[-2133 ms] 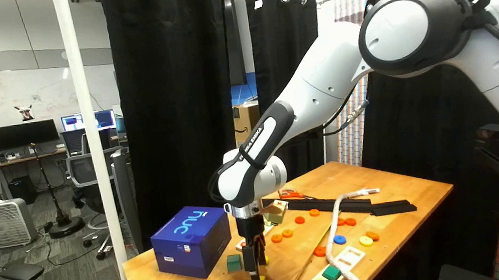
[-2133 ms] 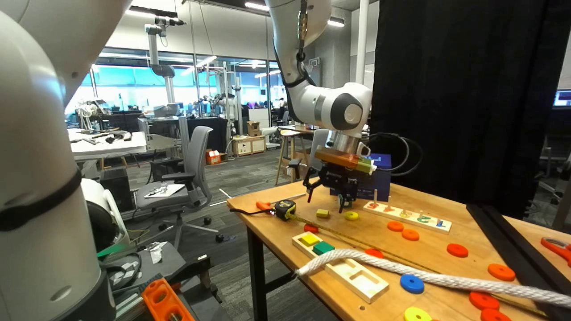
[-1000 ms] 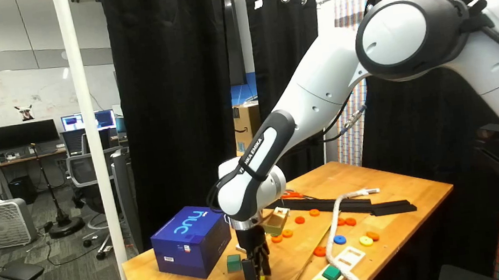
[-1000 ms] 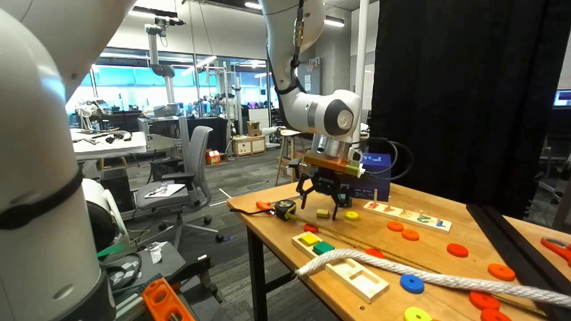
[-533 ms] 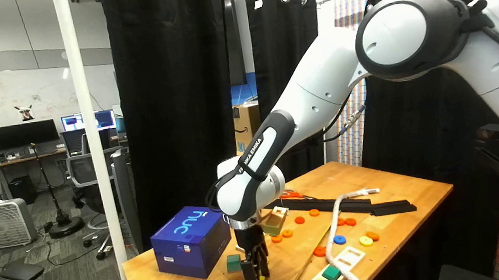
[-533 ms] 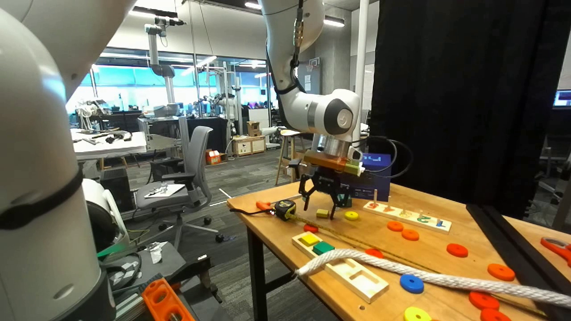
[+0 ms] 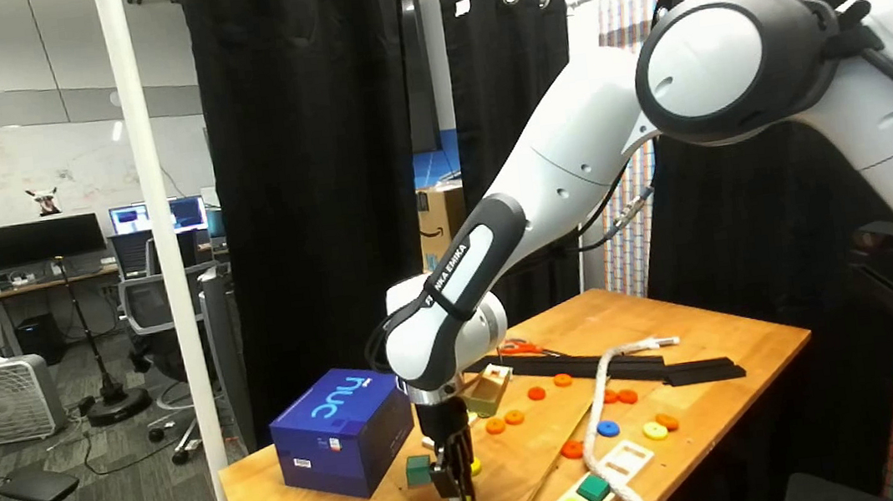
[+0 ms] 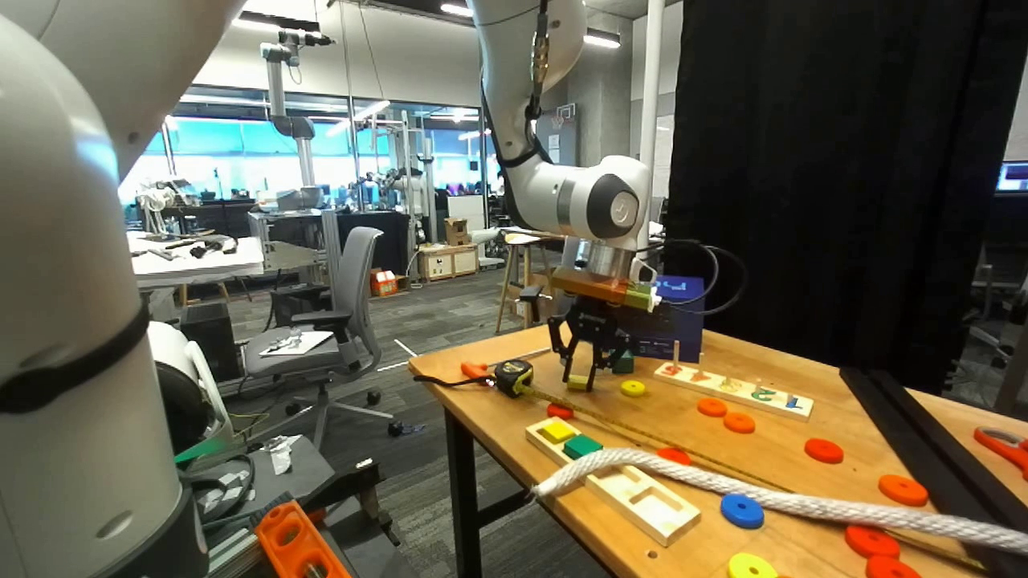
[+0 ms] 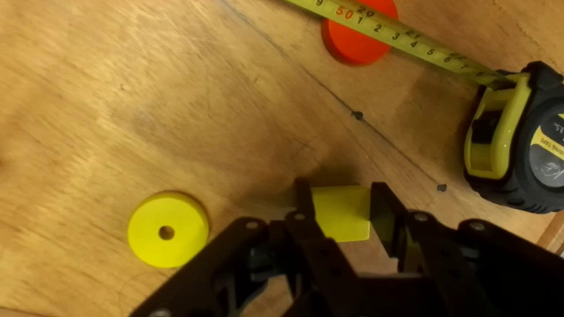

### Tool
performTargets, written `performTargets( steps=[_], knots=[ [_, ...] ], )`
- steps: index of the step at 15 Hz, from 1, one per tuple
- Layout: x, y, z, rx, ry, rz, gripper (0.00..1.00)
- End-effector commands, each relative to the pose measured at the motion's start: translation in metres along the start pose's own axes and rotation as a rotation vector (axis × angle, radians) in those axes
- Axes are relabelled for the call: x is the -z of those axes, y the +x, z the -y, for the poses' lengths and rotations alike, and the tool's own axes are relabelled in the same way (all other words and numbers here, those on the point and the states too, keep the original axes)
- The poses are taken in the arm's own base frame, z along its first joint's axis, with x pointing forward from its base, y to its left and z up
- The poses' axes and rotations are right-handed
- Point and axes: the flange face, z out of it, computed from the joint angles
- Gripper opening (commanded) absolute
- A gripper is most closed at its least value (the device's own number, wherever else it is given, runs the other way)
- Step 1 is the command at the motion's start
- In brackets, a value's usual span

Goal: Put the yellow square on the wooden object.

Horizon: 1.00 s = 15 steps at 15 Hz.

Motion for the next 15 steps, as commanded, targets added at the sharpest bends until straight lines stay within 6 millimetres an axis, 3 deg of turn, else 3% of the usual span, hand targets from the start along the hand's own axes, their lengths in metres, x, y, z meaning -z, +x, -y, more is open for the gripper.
performTargets(
  steps=[1, 9, 15],
  knots=[
    [0.003, 0.005, -0.001, -0.013, -0.007, -0.009, 0.25],
    [0.014, -0.015, 0.002, -0.088, 0.004, -0.027, 0.25],
    [0.017, -0.048, 0.004, -0.170, 0.013, -0.068, 0.25]
  ],
)
